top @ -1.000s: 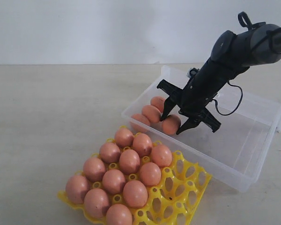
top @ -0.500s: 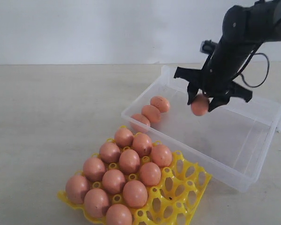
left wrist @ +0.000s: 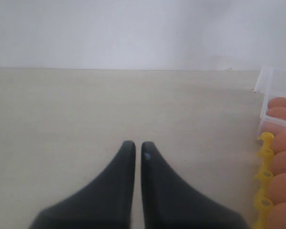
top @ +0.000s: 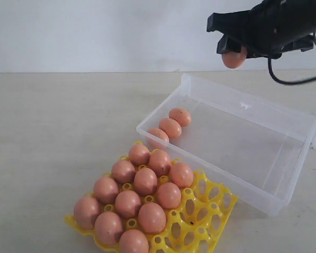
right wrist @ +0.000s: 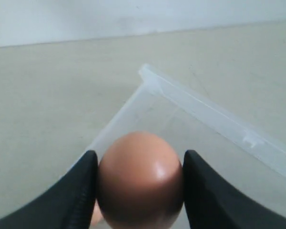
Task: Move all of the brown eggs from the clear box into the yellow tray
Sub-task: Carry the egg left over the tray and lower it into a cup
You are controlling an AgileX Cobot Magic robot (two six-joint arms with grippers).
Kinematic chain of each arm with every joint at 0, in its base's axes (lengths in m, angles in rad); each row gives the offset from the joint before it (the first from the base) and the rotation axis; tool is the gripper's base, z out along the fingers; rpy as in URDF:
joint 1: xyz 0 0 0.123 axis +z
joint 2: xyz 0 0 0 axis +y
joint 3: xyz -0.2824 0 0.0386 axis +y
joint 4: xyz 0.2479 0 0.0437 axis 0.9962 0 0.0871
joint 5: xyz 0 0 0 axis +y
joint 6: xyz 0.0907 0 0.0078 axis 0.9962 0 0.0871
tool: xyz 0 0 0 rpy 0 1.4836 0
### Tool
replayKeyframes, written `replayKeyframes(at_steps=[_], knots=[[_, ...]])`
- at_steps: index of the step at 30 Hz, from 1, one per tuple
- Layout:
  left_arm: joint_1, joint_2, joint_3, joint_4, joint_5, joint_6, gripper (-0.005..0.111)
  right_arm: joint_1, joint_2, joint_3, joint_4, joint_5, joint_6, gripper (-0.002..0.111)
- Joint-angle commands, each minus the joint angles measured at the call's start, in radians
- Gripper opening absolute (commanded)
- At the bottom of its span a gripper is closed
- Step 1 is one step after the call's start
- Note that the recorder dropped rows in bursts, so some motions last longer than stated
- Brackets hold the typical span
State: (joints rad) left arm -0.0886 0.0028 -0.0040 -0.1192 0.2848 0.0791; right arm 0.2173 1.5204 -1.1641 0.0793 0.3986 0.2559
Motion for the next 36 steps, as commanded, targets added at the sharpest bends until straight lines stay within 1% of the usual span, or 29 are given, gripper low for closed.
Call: replayKeyframes(at_steps=[1,3,5,8,11,13,16,20,22,25,28,30,31,34,36], knots=[[-0.005,-0.003,0.004,0.003,-0.008,0.0,0.004,0.115,-0.195,0.29,-0.008,-0.309,-0.141,0.0],[-0.005,-0.003,0.004,0.003,-0.008,0.0,0.004,0.181,-0.26,0.393,-0.008,-0.415,-0.219,0.0],[-0.005,-0.003,0.004,0.003,-0.008,0.0,0.004,0.249,-0.299,0.47,-0.008,-0.481,-0.285,0.0],[-0.005,-0.003,0.004,0.003,-0.008,0.0,0.004,0.333,-0.312,0.507,-0.011,-0.516,-0.426,0.0],[-0.005,-0.003,0.004,0.003,-0.008,0.0,0.004,0.405,-0.312,0.507,-0.039,-0.539,-0.658,0.0],[-0.005,-0.003,0.004,0.003,-0.008,0.0,0.004,0.455,-0.312,0.507,-0.098,-0.54,-0.815,0.0],[-0.005,-0.003,0.004,0.003,-0.006,0.0,0.004,0.522,-0.312,0.507,-0.13,-0.496,-0.954,0.0],[-0.005,-0.003,0.004,0.003,-0.006,0.0,0.004,0.584,-0.312,0.507,-0.13,-0.435,-0.968,0.0],[-0.005,-0.003,0.004,0.003,-0.006,0.0,0.004,0.593,-0.312,0.507,-0.079,-0.437,-0.883,0.0],[-0.005,-0.003,0.004,0.003,-0.006,0.0,0.004,0.593,-0.307,0.507,0.101,-0.454,-0.586,0.0],[-0.005,-0.003,0.004,0.003,-0.008,0.0,0.004,0.593,-0.269,0.507,0.201,-0.519,-0.405,0.0],[-0.005,-0.003,0.004,0.003,-0.008,0.0,0.004,0.593,-0.233,0.507,0.204,-0.605,-0.326,0.0],[-0.005,-0.003,0.004,0.003,-0.008,0.0,0.004,0.593,-0.211,0.507,0.204,-0.663,-0.256,0.0],[-0.005,-0.003,0.004,0.003,-0.008,0.0,0.004,0.593,-0.151,0.507,0.192,-0.839,0.016,0.0],[-0.005,-0.003,0.004,0.003,-0.008,0.0,0.004,0.593,-0.111,0.507,0.118,-0.96,0.191,0.0]])
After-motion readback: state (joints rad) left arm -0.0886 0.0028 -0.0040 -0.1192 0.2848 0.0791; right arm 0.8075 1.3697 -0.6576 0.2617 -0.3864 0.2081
